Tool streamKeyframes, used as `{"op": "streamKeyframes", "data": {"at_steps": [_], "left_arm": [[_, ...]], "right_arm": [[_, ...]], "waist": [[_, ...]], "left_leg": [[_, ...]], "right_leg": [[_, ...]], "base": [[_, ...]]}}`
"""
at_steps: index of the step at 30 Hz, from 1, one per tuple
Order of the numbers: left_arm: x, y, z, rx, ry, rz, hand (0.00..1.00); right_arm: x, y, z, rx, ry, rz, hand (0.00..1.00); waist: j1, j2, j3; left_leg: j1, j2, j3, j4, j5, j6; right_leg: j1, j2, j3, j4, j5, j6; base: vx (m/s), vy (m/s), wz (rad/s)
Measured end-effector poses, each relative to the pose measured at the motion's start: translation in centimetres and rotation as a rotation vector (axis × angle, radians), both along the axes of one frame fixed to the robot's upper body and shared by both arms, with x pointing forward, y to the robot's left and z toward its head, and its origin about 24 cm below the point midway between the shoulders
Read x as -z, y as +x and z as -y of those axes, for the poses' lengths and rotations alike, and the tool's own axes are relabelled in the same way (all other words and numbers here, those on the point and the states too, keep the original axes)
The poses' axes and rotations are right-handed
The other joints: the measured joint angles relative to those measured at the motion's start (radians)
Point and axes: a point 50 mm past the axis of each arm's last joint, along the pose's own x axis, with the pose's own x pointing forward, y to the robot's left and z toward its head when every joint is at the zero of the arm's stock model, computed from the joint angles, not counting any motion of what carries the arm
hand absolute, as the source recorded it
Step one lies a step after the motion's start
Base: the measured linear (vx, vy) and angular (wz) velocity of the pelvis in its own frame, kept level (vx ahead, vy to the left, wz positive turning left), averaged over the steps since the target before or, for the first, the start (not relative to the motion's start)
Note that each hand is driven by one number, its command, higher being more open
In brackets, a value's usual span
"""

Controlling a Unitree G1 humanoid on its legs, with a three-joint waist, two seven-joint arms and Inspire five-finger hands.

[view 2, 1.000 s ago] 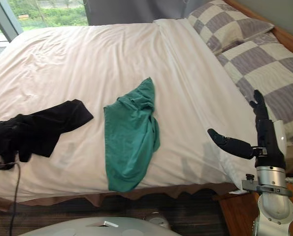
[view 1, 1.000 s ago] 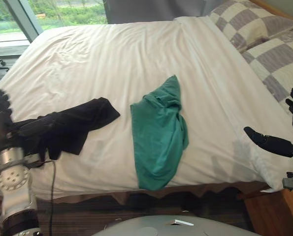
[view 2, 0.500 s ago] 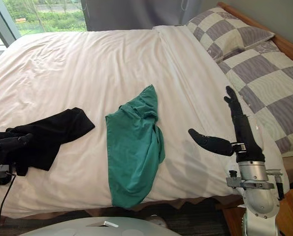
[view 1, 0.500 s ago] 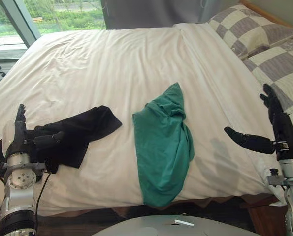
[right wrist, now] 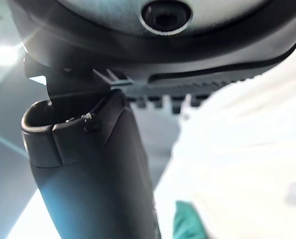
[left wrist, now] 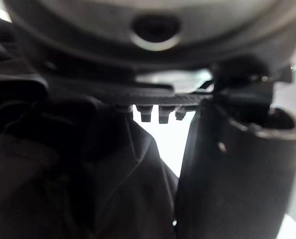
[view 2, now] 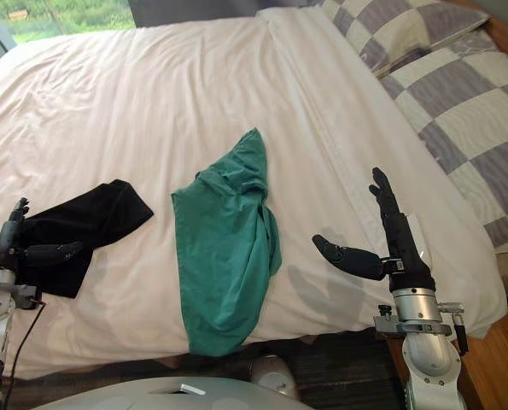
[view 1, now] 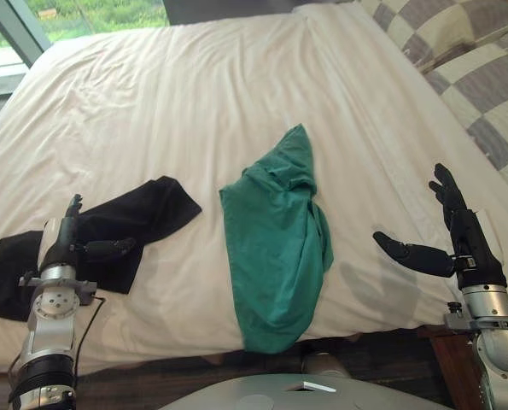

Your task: Tidy up the quilt and then pick up the clothes from the bed and put them into the laundry hamper

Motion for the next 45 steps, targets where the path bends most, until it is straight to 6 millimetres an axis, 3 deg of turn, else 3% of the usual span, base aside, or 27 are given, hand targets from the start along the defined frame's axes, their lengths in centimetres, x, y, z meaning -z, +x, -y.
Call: {"op": "streamKeyframes", "data": {"at_steps": [3,8,9,11,14,20,24,29,30,35,45], "left_arm": [[0.5,0.1,0.5,0.015,-0.032,-0.032,1.00],[2.3,-1.9,2.2,0.015,-0.100,-0.067,1.00],[2.9,-2.5,2.7,0.011,-0.123,-0.081,1.00],[4.6,-3.5,4.4,0.004,-0.158,-0.125,1.00],[6.1,-4.2,6.0,0.001,-0.159,-0.191,1.00],[5.4,-2.7,5.7,-0.087,-0.046,-0.169,1.00],[4.1,-0.5,6.1,-0.167,0.023,-0.086,1.00],[3.3,-0.1,6.1,-0.216,0.059,-0.013,1.00],[2.9,0.2,5.9,-0.213,0.072,0.001,0.00],[1.2,1.1,5.5,-0.154,0.159,0.035,0.00],[0.1,2.0,4.6,-0.093,0.229,-0.025,0.00]], "right_arm": [[-0.7,0.0,-0.4,-0.013,-0.008,0.029,1.00],[-2.4,-0.2,-1.5,-0.069,-0.029,0.090,1.00],[-2.3,-0.3,-1.5,-0.077,-0.025,0.084,1.00],[-2.1,-0.8,-1.3,-0.087,-0.038,0.049,1.00],[-1.5,-1.8,-0.8,-0.094,-0.059,-0.023,1.00],[-2.4,-0.9,-0.9,-0.174,-0.095,0.005,1.00],[-4.2,-0.1,-0.8,-0.214,-0.150,0.099,1.00],[-4.9,0.3,-0.7,-0.228,-0.170,0.133,1.00],[-4.9,0.3,-0.7,-0.226,-0.169,0.134,1.00],[-5.1,-0.2,0.2,-0.199,-0.149,0.146,1.00],[-4.5,-0.8,0.5,-0.191,-0.151,0.121,1.00]], "waist": [[0.006,-0.002,0.009],[0.009,0.006,0.036],[0.010,0.006,0.040],[0.006,0.004,0.060],[0.002,0.032,0.049],[-0.013,0.031,0.060],[-0.020,0.033,0.112],[-0.020,0.020,0.132],[-0.020,0.015,0.140],[-0.024,0.000,0.175],[-0.026,-0.011,0.185]], "left_leg": [[-0.001,-0.001,-0.004,-0.001,0.004,0.000],[0.038,-0.011,-0.004,0.012,0.001,0.008],[0.045,-0.014,0.002,0.040,-0.012,0.022],[0.030,-0.013,0.023,0.190,-0.088,0.060],[-0.020,-0.017,0.020,0.257,-0.144,0.052],[-0.129,-0.047,0.060,0.248,-0.126,0.040],[-0.177,-0.047,0.072,0.255,-0.117,0.046],[-0.178,-0.046,0.077,0.249,-0.112,0.048],[-0.179,-0.046,0.077,0.246,-0.108,0.049],[-0.203,-0.035,0.076,0.266,-0.106,0.049],[-0.214,-0.013,0.077,0.288,-0.109,0.046]], "right_leg": [[0.001,-0.002,-0.002,0.001,0.000,0.000],[0.028,-0.003,0.003,0.020,-0.001,-0.001],[0.042,-0.009,0.007,0.029,-0.009,0.000],[0.060,-0.028,0.016,0.100,-0.081,0.006],[0.010,-0.042,0.020,0.175,-0.123,0.015],[-0.134,-0.055,0.083,0.183,-0.087,0.037],[-0.169,-0.055,0.099,0.153,-0.050,0.043],[-0.172,-0.054,0.105,0.152,-0.046,0.041],[-0.171,-0.054,0.105,0.148,-0.042,0.040],[-0.171,-0.049,0.106,0.122,-0.019,0.044],[-0.169,-0.031,0.108,0.117,-0.011,0.041]], "base": [[-0.04,0.007,0.08],[0.01,0.011,-0.02],[0.00,0.021,-0.06],[-0.02,0.001,0.04],[-0.07,0.048,0.12],[-0.06,0.065,-0.18],[-0.04,0.036,-0.08],[0.00,0.000,0.00],[-0.06,-0.008,0.01],[-0.06,0.010,0.01],[-0.02,-0.005,-0.01]]}}
